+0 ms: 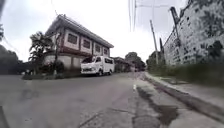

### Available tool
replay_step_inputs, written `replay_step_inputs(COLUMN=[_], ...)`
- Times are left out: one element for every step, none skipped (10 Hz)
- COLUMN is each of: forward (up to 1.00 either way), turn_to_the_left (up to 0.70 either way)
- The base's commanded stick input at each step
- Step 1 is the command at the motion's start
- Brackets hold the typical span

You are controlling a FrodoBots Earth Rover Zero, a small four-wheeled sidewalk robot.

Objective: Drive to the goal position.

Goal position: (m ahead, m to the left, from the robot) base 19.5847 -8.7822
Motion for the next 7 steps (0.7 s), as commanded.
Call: replay_step_inputs(forward=[1.00,1.00,1.00,1.00,1.00,1.00,1.00], turn_to_the_left=[-0.02,-0.22,-0.40,-0.40,-0.40,-0.40,-0.23])
